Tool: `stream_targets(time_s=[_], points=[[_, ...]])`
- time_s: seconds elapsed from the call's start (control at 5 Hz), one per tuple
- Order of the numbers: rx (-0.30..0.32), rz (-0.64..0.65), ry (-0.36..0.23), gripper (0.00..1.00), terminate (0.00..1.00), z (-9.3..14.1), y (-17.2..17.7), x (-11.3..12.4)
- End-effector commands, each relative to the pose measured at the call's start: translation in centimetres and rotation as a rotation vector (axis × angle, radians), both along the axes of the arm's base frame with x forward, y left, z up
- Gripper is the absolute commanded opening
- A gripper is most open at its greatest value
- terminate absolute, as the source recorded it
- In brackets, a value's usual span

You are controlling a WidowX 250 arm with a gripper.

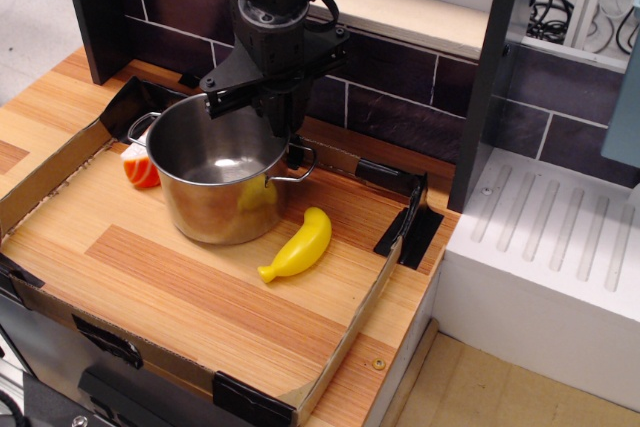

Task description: Topple metal pot

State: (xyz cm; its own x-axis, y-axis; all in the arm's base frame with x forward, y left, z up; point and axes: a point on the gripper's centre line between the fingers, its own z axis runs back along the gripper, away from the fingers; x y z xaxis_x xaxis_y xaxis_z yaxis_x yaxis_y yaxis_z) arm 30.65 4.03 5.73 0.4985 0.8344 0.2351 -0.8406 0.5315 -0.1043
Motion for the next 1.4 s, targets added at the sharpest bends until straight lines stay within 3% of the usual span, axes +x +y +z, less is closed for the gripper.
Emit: stream_targets(time_s=[0.0, 0.6, 1.0, 1.2], points=[[0.014, -0.021, -0.104, 0.00, 0.00, 2.5, 0.1, -1.6], [0.121, -0.074, -0.423, 0.00, 0.00, 6.5, 0.1, -5.3], [0.237, -0.087, -0.613, 0.00, 0.00, 5.6, 0.3, -7.1], [0.304, -0.077, -0.750, 0.00, 0.00, 4.1, 0.0, -7.5]])
